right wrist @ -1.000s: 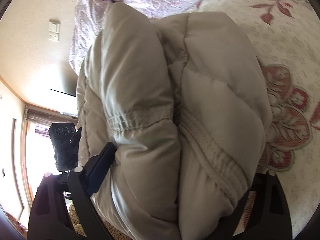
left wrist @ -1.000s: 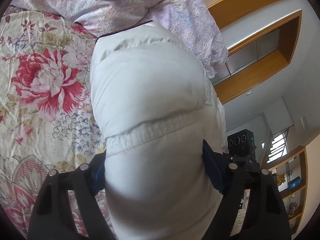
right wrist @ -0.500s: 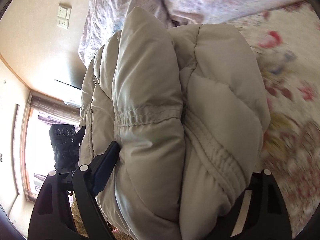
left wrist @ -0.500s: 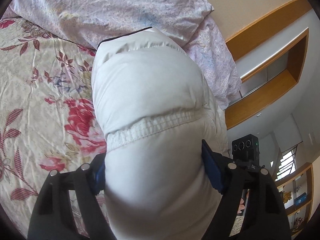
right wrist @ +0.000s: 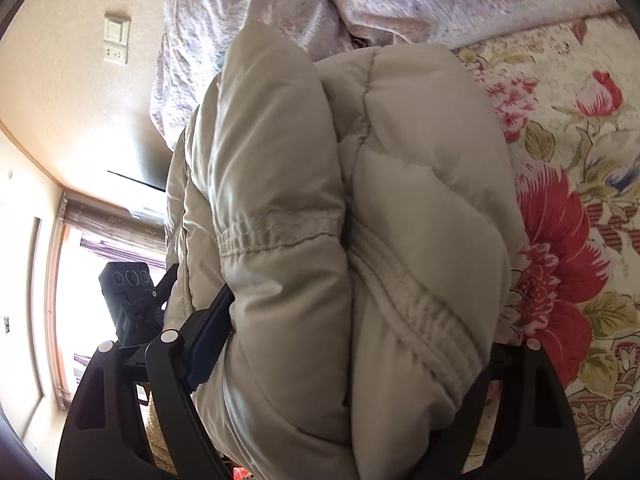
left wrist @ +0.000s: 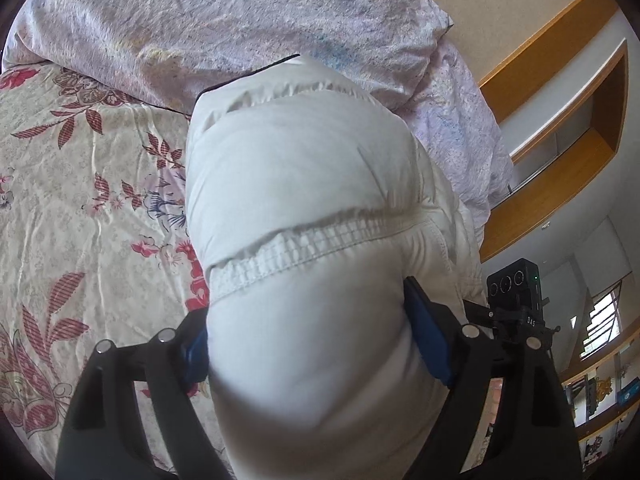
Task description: Fold large clothes
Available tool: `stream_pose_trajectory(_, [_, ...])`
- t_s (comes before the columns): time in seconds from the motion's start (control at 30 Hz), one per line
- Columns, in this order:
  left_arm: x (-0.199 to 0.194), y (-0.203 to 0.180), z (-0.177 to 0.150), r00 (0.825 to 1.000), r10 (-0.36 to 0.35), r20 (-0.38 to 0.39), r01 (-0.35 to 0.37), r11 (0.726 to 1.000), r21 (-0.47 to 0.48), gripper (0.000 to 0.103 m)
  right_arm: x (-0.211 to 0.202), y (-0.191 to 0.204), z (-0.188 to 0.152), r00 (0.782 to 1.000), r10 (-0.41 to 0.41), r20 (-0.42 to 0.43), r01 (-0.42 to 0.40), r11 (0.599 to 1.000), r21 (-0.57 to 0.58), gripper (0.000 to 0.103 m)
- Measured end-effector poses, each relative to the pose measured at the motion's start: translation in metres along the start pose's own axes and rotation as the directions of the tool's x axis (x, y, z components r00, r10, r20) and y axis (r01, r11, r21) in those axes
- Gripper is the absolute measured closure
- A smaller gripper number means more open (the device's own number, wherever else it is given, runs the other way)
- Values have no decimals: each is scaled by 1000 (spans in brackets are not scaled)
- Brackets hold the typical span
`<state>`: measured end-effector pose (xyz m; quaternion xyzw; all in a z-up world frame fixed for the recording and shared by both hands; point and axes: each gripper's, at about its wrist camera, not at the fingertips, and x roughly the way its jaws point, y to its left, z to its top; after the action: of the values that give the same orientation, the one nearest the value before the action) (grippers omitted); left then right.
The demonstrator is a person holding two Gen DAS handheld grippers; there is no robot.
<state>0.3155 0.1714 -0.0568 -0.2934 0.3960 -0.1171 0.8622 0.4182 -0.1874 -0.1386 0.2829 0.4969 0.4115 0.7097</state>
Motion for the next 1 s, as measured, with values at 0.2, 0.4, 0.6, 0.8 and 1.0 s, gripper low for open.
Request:
stream_pose_trajectory(0.2, [5,3,-1,1000,19,3,-19,1000,6,18,-4,-22,-4,1000,19,1,-19,999,47,19])
stream_pose_trajectory(0.4, [3,8,-2,999,30,9,-30,999,-10,13,-6,-18,6,1000,-24,-9,24,997,70,10])
stream_pose_trajectory(0.6, [-7,3,-4,997,73,30,-73,997,2,10,-11,12,12,985,-170,16,170,985,16,6])
stream_pose_trajectory(0.8, [-26,-10,-5,982,167,93,-173,983,67,7,-39,29,13,952,-290,93,293,956,-18,6])
stream_pose_trajectory(1.0, [-45,-27,-5,965,216,146,-234,965,122,3,-78,34,13,921,-340,188,347,938,-2,5])
